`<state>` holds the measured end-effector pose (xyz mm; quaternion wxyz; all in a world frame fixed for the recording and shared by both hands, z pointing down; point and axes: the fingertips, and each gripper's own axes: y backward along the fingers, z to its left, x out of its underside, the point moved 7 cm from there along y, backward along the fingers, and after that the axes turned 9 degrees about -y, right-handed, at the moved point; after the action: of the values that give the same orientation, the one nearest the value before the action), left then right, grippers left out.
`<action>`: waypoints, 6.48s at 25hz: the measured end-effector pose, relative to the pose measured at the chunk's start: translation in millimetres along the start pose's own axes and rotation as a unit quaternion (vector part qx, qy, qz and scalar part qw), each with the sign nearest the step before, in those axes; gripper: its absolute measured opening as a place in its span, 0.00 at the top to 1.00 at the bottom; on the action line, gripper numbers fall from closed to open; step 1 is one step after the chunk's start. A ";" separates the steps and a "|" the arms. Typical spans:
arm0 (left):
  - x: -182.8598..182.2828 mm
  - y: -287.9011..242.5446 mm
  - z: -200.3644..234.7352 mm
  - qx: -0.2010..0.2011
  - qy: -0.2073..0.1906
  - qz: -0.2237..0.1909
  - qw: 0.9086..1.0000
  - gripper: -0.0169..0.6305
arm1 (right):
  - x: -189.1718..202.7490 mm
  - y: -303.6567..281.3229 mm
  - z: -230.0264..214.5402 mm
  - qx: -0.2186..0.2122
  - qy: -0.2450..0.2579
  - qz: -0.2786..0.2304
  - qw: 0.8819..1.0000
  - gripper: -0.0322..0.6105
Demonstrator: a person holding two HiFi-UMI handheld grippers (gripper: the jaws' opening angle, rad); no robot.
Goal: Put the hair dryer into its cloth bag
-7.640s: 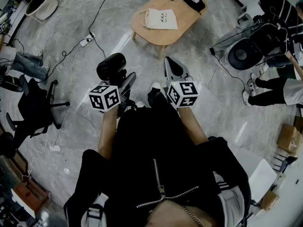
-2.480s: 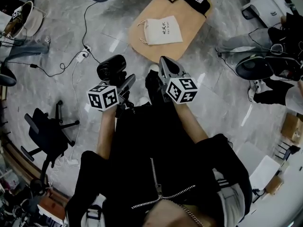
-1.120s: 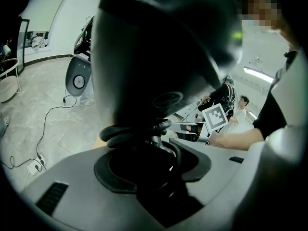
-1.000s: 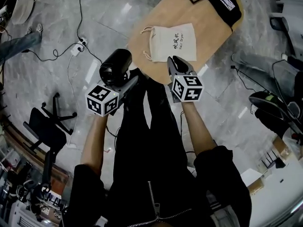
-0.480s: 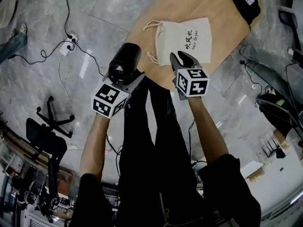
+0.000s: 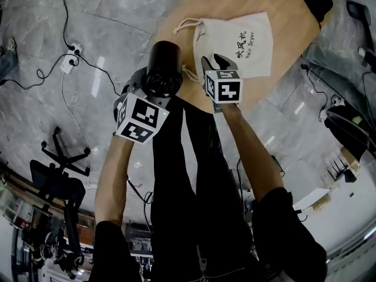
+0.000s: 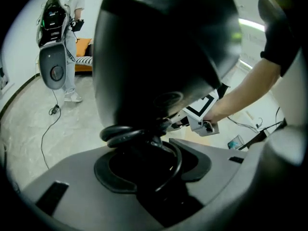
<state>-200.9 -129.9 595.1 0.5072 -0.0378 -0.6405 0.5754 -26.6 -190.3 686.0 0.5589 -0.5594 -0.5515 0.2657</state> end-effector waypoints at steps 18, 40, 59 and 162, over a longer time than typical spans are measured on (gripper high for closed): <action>8.4 -57.2 -12.7 -0.030 -0.267 0.120 0.956 0.64 | 2.1 48.5 -15.8 -0.108 -0.049 -0.093 0.989 0.88; -6.7 -140.8 -31.8 -0.104 -0.475 0.238 0.841 0.64 | 3.0 113.0 -21.5 -0.183 -0.055 -0.090 0.977 0.88; -34.2 -152.3 -36.7 -0.165 -0.543 0.253 0.784 0.46 | 15.0 91.8 -27.2 -0.204 -0.057 -0.044 0.976 0.88; 30.8 -70.4 -13.1 -0.025 -0.115 0.046 0.992 0.80 | 56.3 18.4 -4.1 -0.091 -0.037 0.012 0.995 0.78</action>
<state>-169.0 -124.8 666.1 0.4022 -0.0133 -0.7066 0.5821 -2.9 -135.8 688.0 0.4817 -0.6047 -0.5865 0.2415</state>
